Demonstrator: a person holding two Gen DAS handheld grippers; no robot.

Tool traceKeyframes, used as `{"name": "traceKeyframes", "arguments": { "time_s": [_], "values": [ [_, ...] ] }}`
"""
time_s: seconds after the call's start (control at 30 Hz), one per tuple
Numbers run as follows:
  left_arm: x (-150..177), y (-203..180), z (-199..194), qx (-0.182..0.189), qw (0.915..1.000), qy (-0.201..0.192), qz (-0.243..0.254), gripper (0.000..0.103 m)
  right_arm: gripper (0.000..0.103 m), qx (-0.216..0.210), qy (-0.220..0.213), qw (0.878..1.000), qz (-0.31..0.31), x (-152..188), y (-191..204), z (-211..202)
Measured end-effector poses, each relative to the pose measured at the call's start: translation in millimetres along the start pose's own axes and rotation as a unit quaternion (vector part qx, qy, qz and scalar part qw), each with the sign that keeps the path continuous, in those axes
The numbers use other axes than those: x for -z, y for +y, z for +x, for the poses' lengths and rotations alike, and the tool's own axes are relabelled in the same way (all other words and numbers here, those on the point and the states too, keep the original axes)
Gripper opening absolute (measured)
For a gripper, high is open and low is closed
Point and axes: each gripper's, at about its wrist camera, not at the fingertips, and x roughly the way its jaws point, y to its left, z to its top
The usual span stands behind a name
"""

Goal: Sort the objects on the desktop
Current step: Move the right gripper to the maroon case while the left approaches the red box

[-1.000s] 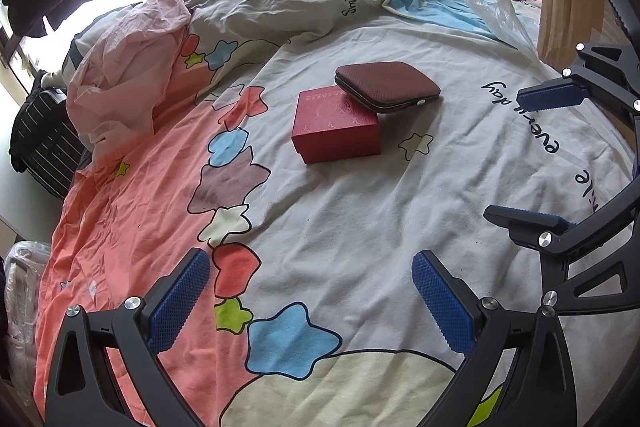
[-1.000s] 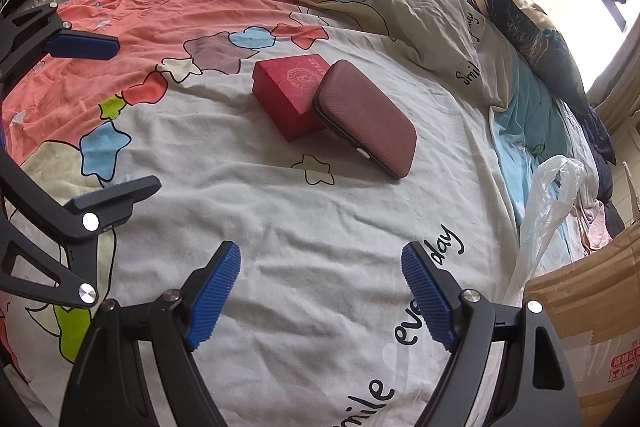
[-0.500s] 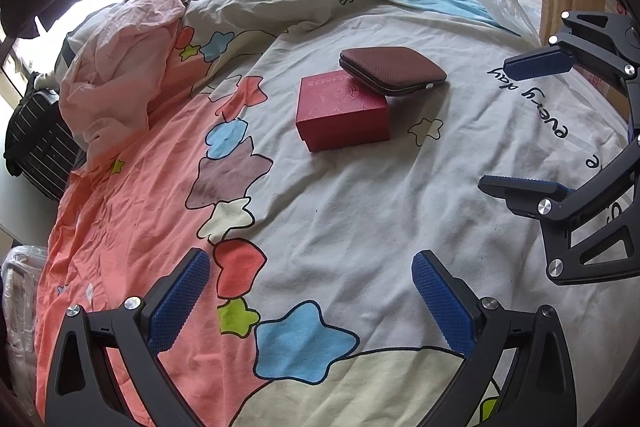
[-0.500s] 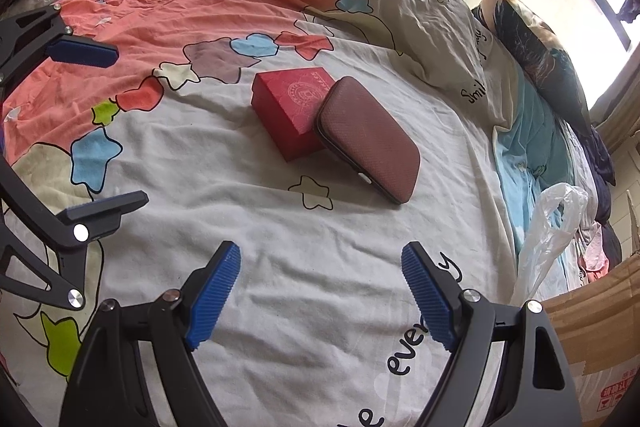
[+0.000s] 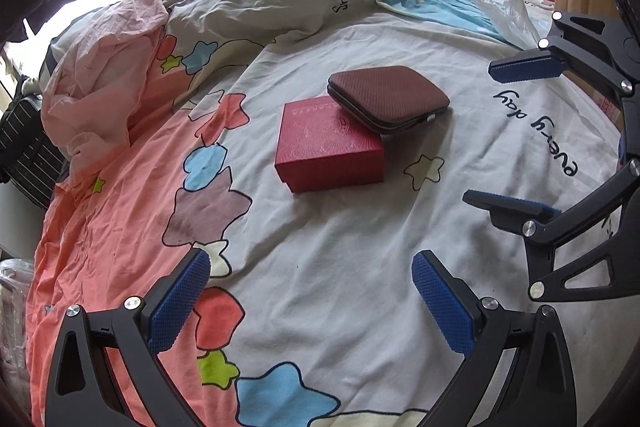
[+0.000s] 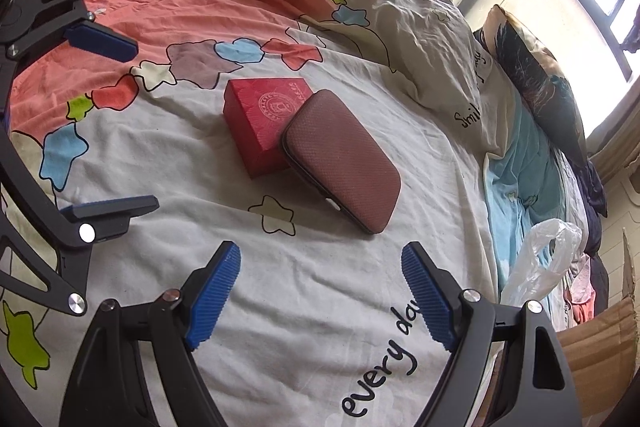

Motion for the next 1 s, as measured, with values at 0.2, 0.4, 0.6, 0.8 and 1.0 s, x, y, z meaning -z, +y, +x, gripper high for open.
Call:
{"name": "traceKeyframes", "arguments": {
  "time_s": [0.2, 0.4, 0.6, 0.8, 1.0],
  "values": [
    [-10, -1, 10, 0.011, 0.9999, 0.002, -0.004, 0.103, 0.08, 0.013, -0.009, 0.999, -0.027, -2, 4, 10],
    [-13, 4, 22, 0.021, 0.9997, 0.01, -0.011, 0.103, 0.08, 0.017, -0.01, 0.999, -0.046, -7, 4, 23],
    [-17, 7, 28, 0.033, 0.9993, 0.013, -0.008, 0.103, 0.08, -0.008, -0.022, 0.999, -0.04, -13, -5, 31],
    [-16, 0, 20, 0.046, 0.9986, -0.017, 0.022, 0.103, 0.08, -0.039, -0.03, 0.998, -0.028, -13, -13, 35],
    [-17, 5, 24, 0.053, 0.9984, -0.016, 0.01, 0.103, 0.08, -0.04, -0.034, 0.998, -0.039, -17, -9, 36]
  ]
}}
